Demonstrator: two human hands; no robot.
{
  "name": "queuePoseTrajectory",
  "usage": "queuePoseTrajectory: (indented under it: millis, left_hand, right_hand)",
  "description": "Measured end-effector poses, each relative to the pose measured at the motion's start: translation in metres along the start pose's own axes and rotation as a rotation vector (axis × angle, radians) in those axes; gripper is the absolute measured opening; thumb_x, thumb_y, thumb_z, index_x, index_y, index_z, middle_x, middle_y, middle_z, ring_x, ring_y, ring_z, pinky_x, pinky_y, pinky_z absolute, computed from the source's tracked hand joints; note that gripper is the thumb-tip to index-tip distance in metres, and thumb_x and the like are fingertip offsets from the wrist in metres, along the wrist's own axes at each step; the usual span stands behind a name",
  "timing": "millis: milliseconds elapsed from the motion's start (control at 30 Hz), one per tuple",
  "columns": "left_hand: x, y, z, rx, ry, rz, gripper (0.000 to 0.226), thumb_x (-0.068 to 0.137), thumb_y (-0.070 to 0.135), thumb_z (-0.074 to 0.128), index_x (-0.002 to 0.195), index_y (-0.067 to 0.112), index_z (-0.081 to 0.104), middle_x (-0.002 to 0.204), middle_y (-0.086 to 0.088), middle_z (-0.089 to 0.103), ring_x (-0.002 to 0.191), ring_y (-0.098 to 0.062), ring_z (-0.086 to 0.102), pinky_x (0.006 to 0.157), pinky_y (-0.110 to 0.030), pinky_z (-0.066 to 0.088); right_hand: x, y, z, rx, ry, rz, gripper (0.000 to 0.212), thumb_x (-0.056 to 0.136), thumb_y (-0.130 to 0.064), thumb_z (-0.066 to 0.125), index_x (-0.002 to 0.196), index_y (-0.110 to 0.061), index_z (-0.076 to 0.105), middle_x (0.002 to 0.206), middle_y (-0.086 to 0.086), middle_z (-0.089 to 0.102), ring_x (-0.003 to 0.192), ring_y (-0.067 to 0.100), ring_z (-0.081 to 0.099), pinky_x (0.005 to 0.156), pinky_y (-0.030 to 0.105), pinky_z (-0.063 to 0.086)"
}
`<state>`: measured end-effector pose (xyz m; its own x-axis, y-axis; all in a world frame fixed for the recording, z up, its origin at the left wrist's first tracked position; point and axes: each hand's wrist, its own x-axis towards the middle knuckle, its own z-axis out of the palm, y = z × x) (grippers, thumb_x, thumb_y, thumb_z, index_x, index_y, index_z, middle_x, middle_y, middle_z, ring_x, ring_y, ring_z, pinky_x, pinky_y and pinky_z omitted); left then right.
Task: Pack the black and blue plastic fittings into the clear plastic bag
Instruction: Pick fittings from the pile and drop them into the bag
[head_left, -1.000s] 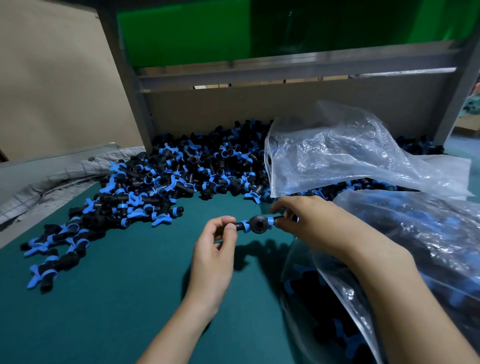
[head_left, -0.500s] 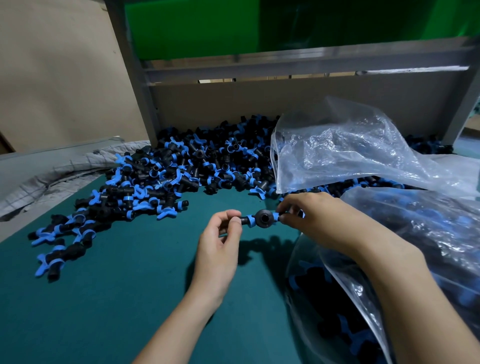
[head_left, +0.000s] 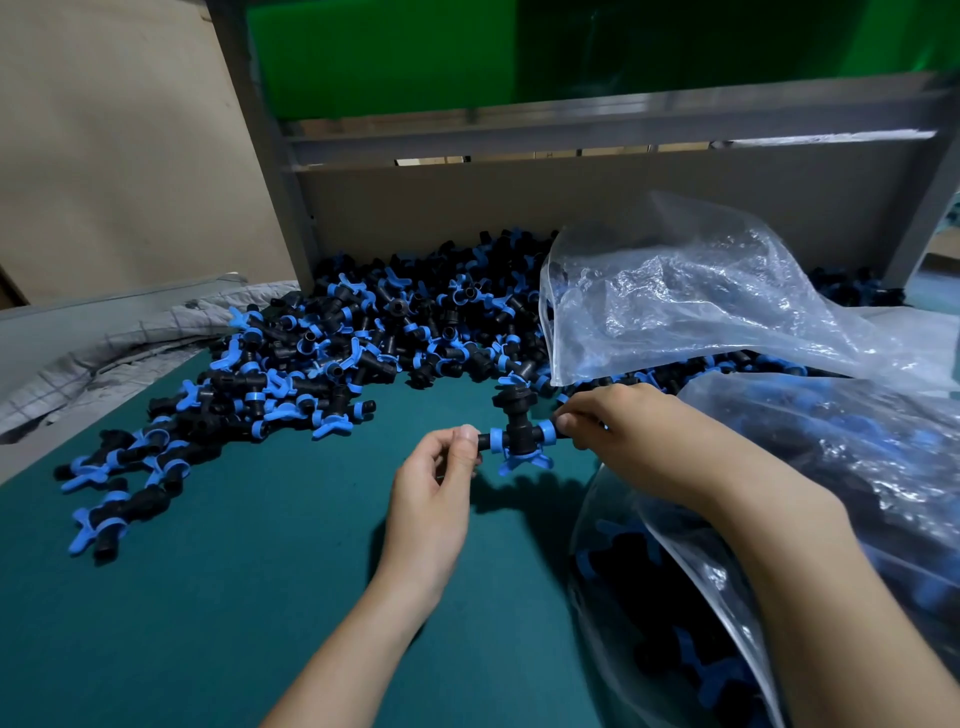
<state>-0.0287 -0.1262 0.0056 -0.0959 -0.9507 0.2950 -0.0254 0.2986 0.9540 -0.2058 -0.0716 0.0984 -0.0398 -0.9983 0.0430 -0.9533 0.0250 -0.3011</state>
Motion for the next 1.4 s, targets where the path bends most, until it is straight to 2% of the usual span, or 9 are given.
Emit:
queuePoseTrajectory:
  millis: [133, 300, 400, 633, 933, 1133, 1300, 1400]
  left_hand:
    - [0.0001, 0.0004, 0.0001, -0.016, 0.003, -0.019, 0.033, 0.099, 0.037, 0.051, 0.085, 0.011, 0.066, 0.065, 0.015, 0.064, 0.064, 0.002, 0.057, 0.062, -0.010, 0.043]
    - [0.0009, -0.0011, -0.0008, -0.027, 0.005, -0.048, 0.038, 0.097, 0.044, 0.050, 0.085, 0.012, 0.067, 0.066, 0.012, 0.065, 0.064, -0.001, 0.057, 0.061, -0.011, 0.044]
    - [0.0006, -0.0012, -0.0010, -0.057, -0.008, -0.053, 0.036, 0.096, 0.043, 0.051, 0.086, 0.012, 0.066, 0.068, 0.010, 0.066, 0.064, -0.002, 0.058, 0.063, -0.013, 0.045]
    - [-0.0001, 0.0035, -0.0016, -0.168, -0.033, -0.012, 0.012, 0.097, 0.024, 0.057, 0.102, 0.019, 0.066, 0.083, 0.009, 0.069, 0.074, -0.002, 0.061, 0.070, -0.014, 0.049]
    - [-0.0004, 0.0059, -0.0027, -0.164, -0.056, 0.023, 0.012, 0.097, 0.020, 0.058, 0.105, 0.023, 0.066, 0.090, 0.008, 0.069, 0.079, -0.006, 0.062, 0.075, -0.019, 0.050]
    - [0.0000, 0.0054, -0.0022, -0.171, -0.051, 0.020, 0.012, 0.098, 0.018, 0.057, 0.105, 0.021, 0.066, 0.084, 0.015, 0.069, 0.076, -0.004, 0.061, 0.072, -0.015, 0.049]
    - [0.0015, 0.0046, -0.0021, -0.196, -0.030, 0.000, 0.012, 0.098, 0.017, 0.056, 0.104, 0.019, 0.067, 0.086, 0.008, 0.071, 0.075, -0.002, 0.062, 0.067, -0.012, 0.047]
    - [0.0016, 0.0030, -0.0032, -0.183, -0.031, -0.011, 0.012, 0.098, 0.019, 0.057, 0.104, 0.021, 0.067, 0.086, 0.010, 0.072, 0.073, -0.001, 0.063, 0.067, -0.012, 0.047]
  right_hand:
    - [0.0002, -0.0002, -0.0002, 0.022, -0.004, 0.009, 0.033, 0.106, -0.034, 0.037, 0.100, -0.019, 0.066, 0.093, -0.001, 0.069, 0.087, 0.020, 0.061, 0.083, 0.042, 0.052]
    - [0.0018, 0.0001, 0.0006, 0.039, -0.004, 0.013, 0.033, 0.106, -0.035, 0.037, 0.098, -0.020, 0.065, 0.092, -0.005, 0.069, 0.086, 0.018, 0.061, 0.083, 0.040, 0.052]
    - [0.0019, 0.0005, 0.0014, 0.046, -0.001, 0.012, 0.031, 0.106, -0.035, 0.038, 0.099, -0.022, 0.065, 0.093, -0.004, 0.069, 0.087, 0.018, 0.061, 0.083, 0.041, 0.052]
    - [0.0008, 0.0003, 0.0019, 0.057, 0.002, 0.009, 0.020, 0.102, -0.037, 0.048, 0.114, -0.032, 0.063, 0.102, -0.004, 0.066, 0.095, 0.017, 0.059, 0.086, 0.040, 0.051]
    - [0.0010, 0.0028, 0.0038, 0.082, 0.018, 0.003, 0.011, 0.099, -0.035, 0.052, 0.107, -0.032, 0.059, 0.093, -0.010, 0.061, 0.088, 0.014, 0.057, 0.083, 0.040, 0.050]
    - [0.0015, 0.0031, 0.0040, 0.076, 0.027, -0.007, 0.013, 0.100, -0.036, 0.052, 0.109, -0.031, 0.060, 0.093, -0.009, 0.063, 0.088, 0.014, 0.058, 0.082, 0.039, 0.050]
    - [0.0030, 0.0032, 0.0046, 0.071, 0.044, -0.025, 0.017, 0.100, -0.038, 0.052, 0.111, -0.031, 0.063, 0.096, -0.009, 0.064, 0.089, 0.013, 0.058, 0.082, 0.036, 0.050]
    - [0.0030, 0.0034, 0.0047, 0.062, 0.044, -0.034, 0.018, 0.100, -0.038, 0.052, 0.112, -0.031, 0.064, 0.097, -0.010, 0.064, 0.089, 0.012, 0.058, 0.082, 0.034, 0.050]
